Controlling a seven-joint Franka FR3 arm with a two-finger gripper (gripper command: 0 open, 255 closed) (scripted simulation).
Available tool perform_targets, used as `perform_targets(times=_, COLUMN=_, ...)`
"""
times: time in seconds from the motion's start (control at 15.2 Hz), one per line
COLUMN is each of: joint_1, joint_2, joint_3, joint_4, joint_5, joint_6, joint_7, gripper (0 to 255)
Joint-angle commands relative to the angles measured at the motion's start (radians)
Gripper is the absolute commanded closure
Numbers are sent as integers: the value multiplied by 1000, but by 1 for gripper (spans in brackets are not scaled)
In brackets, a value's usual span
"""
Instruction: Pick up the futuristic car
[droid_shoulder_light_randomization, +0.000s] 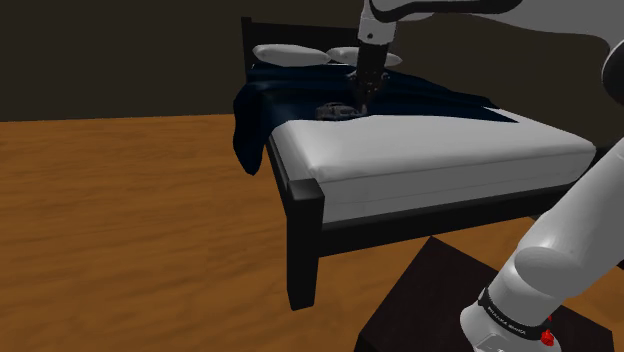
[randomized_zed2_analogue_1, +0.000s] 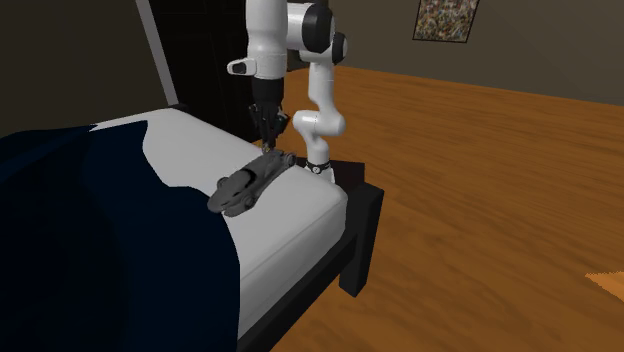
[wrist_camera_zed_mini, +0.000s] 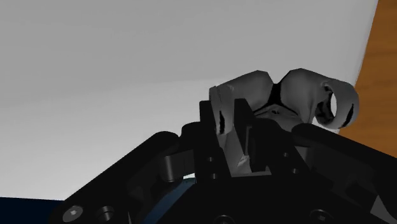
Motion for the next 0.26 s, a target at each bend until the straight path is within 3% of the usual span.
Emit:
perform_targets(times=0.0, joint_1=0, joint_2=8, joint_3=0, joint_4=38, joint_5=-1, joint_6=-29, joint_7=-2, gripper=255)
perform_targets(times=0.2, joint_1=0, joint_2=13, joint_3=0, joint_4=60, joint_5=-1, joint_6=-46, joint_7=-3, gripper=255)
